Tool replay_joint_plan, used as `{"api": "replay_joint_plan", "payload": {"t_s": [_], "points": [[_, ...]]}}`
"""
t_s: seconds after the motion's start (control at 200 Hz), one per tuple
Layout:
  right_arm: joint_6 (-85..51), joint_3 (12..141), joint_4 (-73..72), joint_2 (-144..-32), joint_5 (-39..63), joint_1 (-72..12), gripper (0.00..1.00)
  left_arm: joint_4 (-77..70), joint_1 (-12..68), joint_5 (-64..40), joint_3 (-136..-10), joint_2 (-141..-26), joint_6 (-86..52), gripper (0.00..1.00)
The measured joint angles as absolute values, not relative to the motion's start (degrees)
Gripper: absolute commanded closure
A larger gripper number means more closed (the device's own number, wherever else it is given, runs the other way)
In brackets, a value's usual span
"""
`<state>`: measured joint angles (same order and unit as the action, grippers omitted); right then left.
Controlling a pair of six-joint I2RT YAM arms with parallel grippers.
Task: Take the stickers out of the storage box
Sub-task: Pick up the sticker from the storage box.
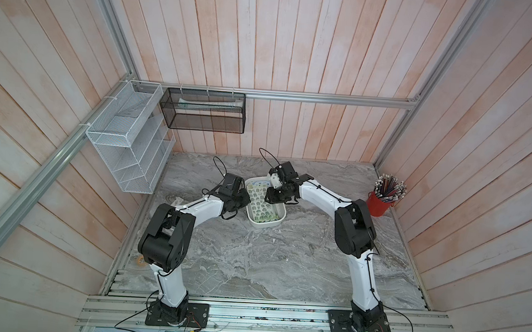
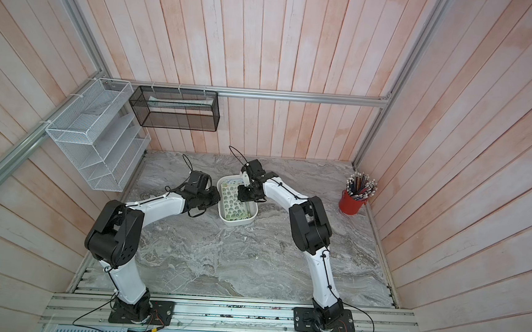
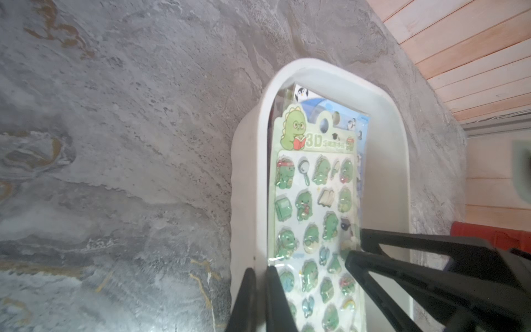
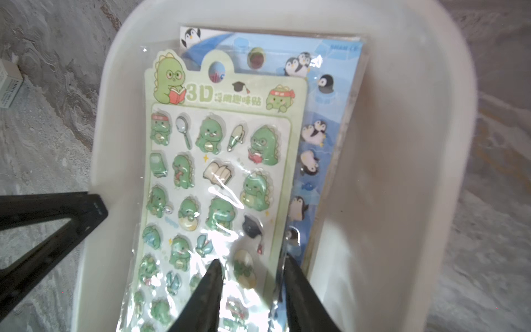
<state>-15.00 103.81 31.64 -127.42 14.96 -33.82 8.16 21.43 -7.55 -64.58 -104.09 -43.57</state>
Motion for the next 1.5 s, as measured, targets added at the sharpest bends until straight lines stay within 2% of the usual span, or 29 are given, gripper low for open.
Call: {"api": "replay_joint_plan", "payload": {"t_s": [0.205, 0.6, 0.84, 1.215, 1.495], "points": [[-15.79, 103.39, 30.35, -127.39, 18.31, -33.01, 0.76, 8.21, 21.43, -7.57, -64.60, -104.09, -43.57, 1.00], [-17.65, 97.36, 25.10, -125.21, 26.81, -31.07, 0.87, 8.69, 21.43, -7.53, -64.88, -104.16, -43.55, 1.00], [-19.07, 95.35, 22.57, -122.69, 31.14, -30.89, 1.00, 8.78, 21.43, -7.53, -64.95, -104.20, -43.55, 1.00], [-19.46, 95.09, 22.61, -118.61, 34.28, -27.88, 1.00, 9.67, 20.91, -8.23, -65.34, -104.20, -43.27, 1.00], [-15.25, 100.22, 29.32, -116.18, 38.83, -18.96, 1.00, 13.32, 18.46, -9.63, -64.31, -102.13, -41.15, 1.00]]}}
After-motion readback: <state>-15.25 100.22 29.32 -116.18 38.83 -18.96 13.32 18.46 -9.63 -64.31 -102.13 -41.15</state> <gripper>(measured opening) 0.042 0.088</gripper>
